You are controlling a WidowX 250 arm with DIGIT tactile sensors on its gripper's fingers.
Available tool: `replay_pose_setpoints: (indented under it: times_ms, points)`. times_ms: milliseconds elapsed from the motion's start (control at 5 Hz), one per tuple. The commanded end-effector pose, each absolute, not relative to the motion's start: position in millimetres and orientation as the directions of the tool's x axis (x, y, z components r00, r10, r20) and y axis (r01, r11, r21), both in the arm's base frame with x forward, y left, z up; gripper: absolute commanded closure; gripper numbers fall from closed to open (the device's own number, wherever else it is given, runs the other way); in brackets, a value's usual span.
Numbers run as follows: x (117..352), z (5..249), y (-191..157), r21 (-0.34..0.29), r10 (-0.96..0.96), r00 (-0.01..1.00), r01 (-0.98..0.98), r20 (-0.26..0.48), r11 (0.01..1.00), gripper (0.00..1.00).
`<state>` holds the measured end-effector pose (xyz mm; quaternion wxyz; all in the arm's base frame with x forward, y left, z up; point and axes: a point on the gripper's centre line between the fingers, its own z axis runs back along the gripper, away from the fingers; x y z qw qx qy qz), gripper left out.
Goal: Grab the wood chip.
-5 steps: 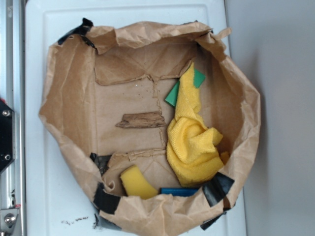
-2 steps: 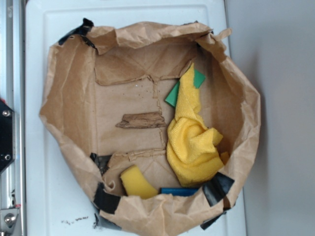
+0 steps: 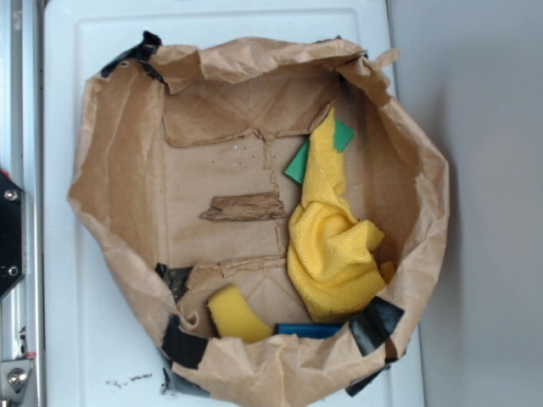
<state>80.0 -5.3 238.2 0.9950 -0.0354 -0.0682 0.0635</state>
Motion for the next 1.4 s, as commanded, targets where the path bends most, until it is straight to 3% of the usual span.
replay_pose_setpoints:
  times_ms: [0, 200, 400, 1200]
  points:
    - [147, 199, -2, -0.027, 0.176, 0.973, -0.174, 0.151, 0.984, 0.0]
    - [197, 173, -6, 0.021, 0.175, 0.968, -0.182, 0.177, 0.983, 0.0]
    - [232, 148, -10, -0.003, 0.125, 0.984, -0.126, 0.131, 0.992, 0.0]
    - [232, 148, -10, -0.003, 0.125, 0.984, -0.126, 0.131, 0.992, 0.0]
